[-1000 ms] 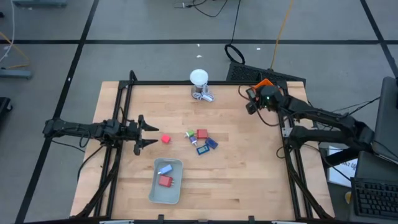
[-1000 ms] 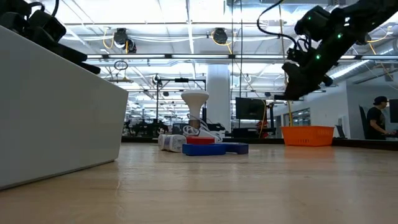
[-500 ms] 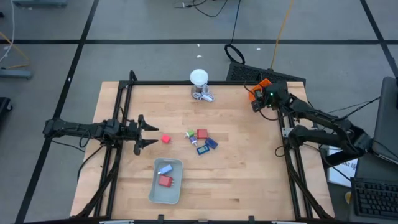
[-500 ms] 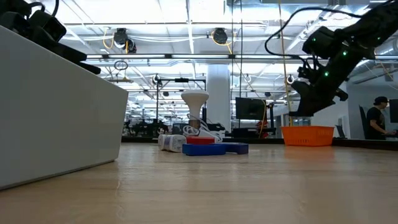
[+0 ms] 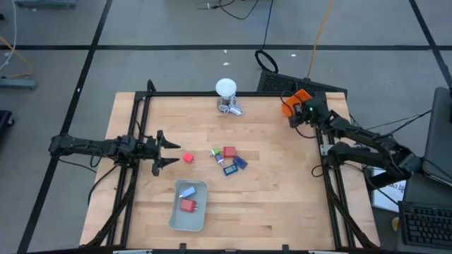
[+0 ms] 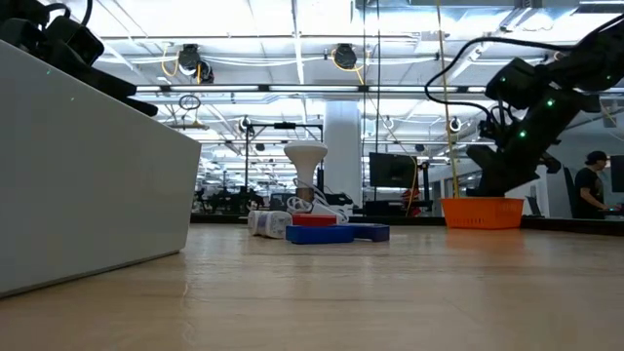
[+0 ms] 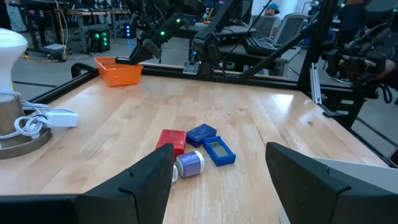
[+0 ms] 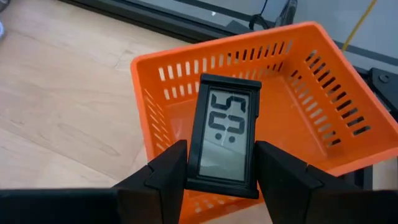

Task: Pick & Place Office items
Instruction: Put the black digital clock into the orange bin, then put the top blue digital clock into the orange bin

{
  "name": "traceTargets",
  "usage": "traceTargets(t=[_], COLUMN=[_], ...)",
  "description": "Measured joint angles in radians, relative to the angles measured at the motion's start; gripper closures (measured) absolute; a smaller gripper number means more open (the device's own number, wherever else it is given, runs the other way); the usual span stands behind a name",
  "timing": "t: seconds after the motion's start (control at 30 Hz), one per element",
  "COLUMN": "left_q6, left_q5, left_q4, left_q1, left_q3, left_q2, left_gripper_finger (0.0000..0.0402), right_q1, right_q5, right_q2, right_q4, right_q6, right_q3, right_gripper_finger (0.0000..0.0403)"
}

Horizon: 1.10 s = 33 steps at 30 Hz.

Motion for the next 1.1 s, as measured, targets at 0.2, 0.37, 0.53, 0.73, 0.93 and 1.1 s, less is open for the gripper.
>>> traceTargets(t=[0.2, 0.37, 0.53, 0.73, 0.93, 1.1], left_q6=[0.0, 0.0, 0.0, 0.0, 0.0, 0.0], left_q5=[0.0, 0.0, 0.0, 0.0, 0.0, 0.0], left_q4=[0.0, 0.0, 0.0, 0.0, 0.0, 0.0], left_q1=[0.0, 0.0, 0.0, 0.0, 0.0, 0.0], left_q3=[0.0, 0.0, 0.0, 0.0, 0.0, 0.0], left_q2=[0.0, 0.0, 0.0, 0.0, 0.0, 0.0], left_gripper_finger=[0.0151, 0.0138, 0.0131, 0.0138, 0.0151, 0.0152], right_q1=[-0.001, -0.001, -0.001, -0.001, 0.0, 0.016], right_q5=[-0.001, 0.0, 0.0, 0.001, -0.001, -0.035], right_q2=[0.0, 0.0, 0.0, 0.0, 0.0, 0.0], right_q4=[0.042, 0.053, 0.078, 0.082, 0.087, 0.13], right_q6=[-0.001, -0.001, 0.005, 0.006, 0.007, 0.007], right_q3=[-0.022, -0.024, -0.024, -0.024, -0.024, -0.024], right_gripper_finger=[0.0238, 0.0238, 0.0222, 0.0195, 0.0182, 0.0185])
